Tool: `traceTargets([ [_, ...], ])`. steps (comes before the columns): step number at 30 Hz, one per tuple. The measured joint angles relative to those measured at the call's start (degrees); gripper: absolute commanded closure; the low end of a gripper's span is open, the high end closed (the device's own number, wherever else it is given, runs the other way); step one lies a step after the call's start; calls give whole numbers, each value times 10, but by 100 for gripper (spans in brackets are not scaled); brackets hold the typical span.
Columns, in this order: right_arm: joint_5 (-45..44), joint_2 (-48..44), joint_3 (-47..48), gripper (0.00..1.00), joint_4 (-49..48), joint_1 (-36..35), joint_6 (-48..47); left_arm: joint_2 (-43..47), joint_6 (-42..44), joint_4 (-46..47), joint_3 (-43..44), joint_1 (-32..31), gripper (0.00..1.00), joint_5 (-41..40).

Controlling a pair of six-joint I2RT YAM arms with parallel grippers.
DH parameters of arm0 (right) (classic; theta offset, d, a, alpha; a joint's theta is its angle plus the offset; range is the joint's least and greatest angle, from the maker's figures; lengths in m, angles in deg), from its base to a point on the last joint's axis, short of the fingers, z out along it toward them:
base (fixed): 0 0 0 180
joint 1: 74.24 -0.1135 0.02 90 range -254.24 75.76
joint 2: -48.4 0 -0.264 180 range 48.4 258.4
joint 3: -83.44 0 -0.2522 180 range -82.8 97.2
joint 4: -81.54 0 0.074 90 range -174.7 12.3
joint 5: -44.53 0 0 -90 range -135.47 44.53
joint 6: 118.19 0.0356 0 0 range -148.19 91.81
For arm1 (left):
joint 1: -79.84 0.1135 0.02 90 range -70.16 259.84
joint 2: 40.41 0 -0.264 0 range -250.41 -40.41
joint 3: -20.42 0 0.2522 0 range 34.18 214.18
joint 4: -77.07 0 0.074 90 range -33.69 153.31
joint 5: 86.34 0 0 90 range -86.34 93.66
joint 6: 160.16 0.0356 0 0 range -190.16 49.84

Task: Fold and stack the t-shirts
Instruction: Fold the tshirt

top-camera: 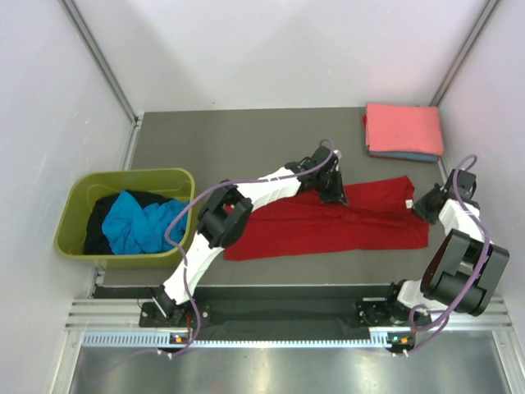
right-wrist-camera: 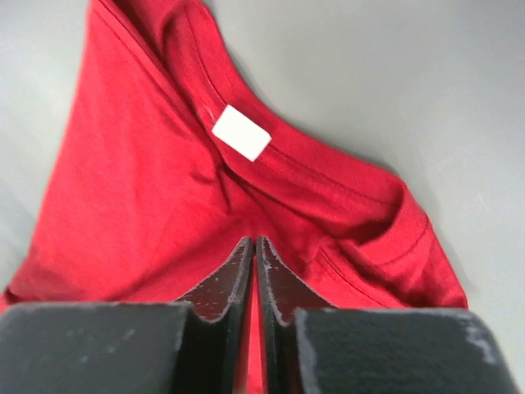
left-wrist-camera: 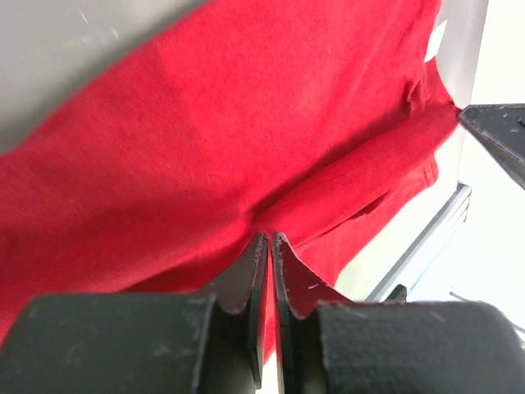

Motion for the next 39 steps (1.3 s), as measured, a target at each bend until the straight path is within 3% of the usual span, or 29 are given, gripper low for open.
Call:
traceTargets([
  [3, 2, 9, 19, 75, 1, 0, 4, -3, 12, -4, 11, 9, 82, 6],
  [5, 1, 12, 35, 69, 2, -1, 5, -3, 24, -10, 21, 16, 78, 5],
  [9, -11, -5, 50, 74, 12, -8, 4, 3, 53, -24, 28, 27, 79, -2],
  [13, -14, -51, 50, 87, 32, -34, 4, 20, 70, -35, 22, 31, 79, 2],
  [19, -2, -67, 17, 91, 28, -71, 17, 66, 96, -55, -6, 21, 80, 2],
  [26, -26, -29, -48, 94, 20, -75, 35, 121, 128, -129, -71, 29, 80, -69],
  [32, -61, -16, -74, 93, 11, -75, 36, 205, 129, -194, -205, 68, 80, -141],
  [36, -63, -31, -68, 81, 21, -75, 35, 264, 128, -237, -263, 81, 81, -209],
  [39, -54, -52, -44, 78, 26, -75, 34, 308, 127, -250, -298, 77, 81, -244],
])
